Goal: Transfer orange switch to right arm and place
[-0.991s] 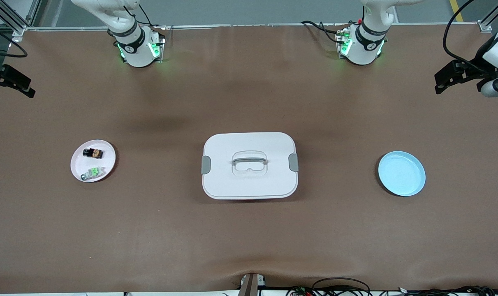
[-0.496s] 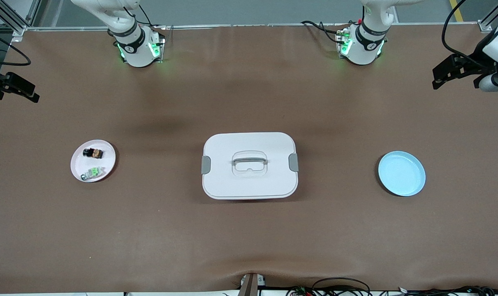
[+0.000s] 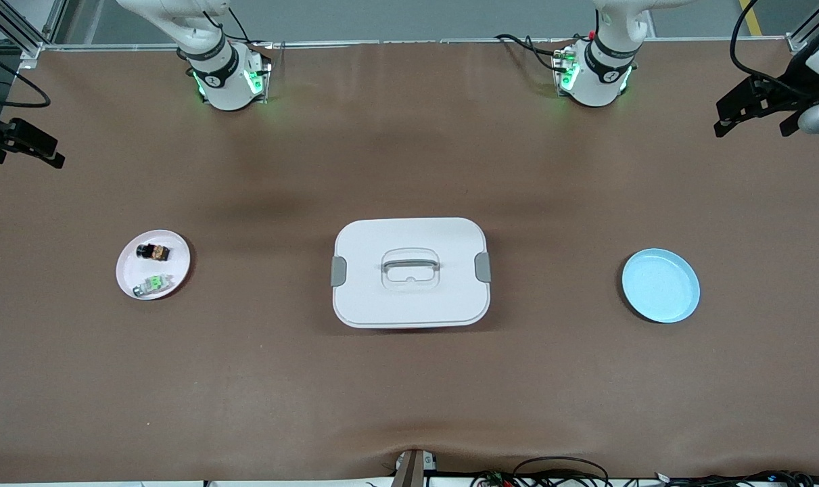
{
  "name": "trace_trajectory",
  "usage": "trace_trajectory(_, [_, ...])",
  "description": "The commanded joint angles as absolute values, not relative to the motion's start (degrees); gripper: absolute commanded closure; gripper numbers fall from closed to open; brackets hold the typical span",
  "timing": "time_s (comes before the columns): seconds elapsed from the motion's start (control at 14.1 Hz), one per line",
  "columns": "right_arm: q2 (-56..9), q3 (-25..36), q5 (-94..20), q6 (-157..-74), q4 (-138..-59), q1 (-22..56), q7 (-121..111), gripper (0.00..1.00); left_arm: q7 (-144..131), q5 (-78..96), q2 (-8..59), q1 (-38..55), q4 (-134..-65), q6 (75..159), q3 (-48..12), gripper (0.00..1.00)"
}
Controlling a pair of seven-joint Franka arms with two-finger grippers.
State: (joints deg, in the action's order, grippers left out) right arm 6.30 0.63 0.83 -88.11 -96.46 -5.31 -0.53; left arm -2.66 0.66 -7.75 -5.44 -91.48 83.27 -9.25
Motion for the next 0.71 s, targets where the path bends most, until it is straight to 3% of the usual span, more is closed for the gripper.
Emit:
trace_trajectory(0.0, [5.9,0.6,0.1,-87.0,-95.2,-5.5,-0.1,0.00,-1.1,1.7,-8.9,-6.0,-92.1,84.1,-9.2,0.00])
trace_trajectory(0.64, [5.9,0.6,0.1,-86.9,-95.2,-5.4,-0.1,0.00,-1.3,0.9,-7.9,-5.8,-90.7,83.2,-9.5,0.00])
